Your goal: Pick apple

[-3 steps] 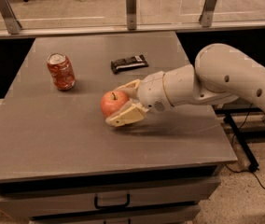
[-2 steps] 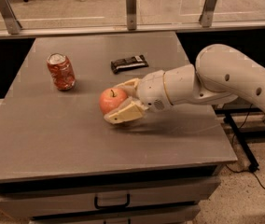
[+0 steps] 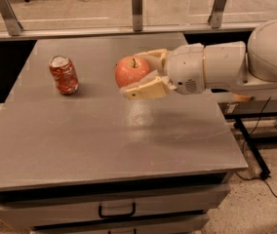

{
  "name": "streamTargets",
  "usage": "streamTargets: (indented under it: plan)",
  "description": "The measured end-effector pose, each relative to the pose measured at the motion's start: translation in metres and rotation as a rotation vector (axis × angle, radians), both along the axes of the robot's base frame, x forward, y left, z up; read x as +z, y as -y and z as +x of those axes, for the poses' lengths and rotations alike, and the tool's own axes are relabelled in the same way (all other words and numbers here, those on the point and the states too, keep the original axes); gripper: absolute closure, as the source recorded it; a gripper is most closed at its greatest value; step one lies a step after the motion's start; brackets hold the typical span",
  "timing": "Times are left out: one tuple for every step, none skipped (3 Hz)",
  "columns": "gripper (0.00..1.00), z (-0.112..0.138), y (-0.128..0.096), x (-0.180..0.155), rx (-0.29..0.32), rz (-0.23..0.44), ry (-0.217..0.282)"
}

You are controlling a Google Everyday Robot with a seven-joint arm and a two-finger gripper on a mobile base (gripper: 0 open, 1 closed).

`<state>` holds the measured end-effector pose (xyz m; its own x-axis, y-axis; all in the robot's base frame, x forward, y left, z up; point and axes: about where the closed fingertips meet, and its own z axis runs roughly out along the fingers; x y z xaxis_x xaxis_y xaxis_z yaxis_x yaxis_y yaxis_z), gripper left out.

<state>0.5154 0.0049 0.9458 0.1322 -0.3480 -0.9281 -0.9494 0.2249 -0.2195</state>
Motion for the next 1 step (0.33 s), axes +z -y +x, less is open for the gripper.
streamTargets:
  plan:
    - [1.00, 0.0006, 0.0036, 0.0045, -0.007, 0.005, 0.008]
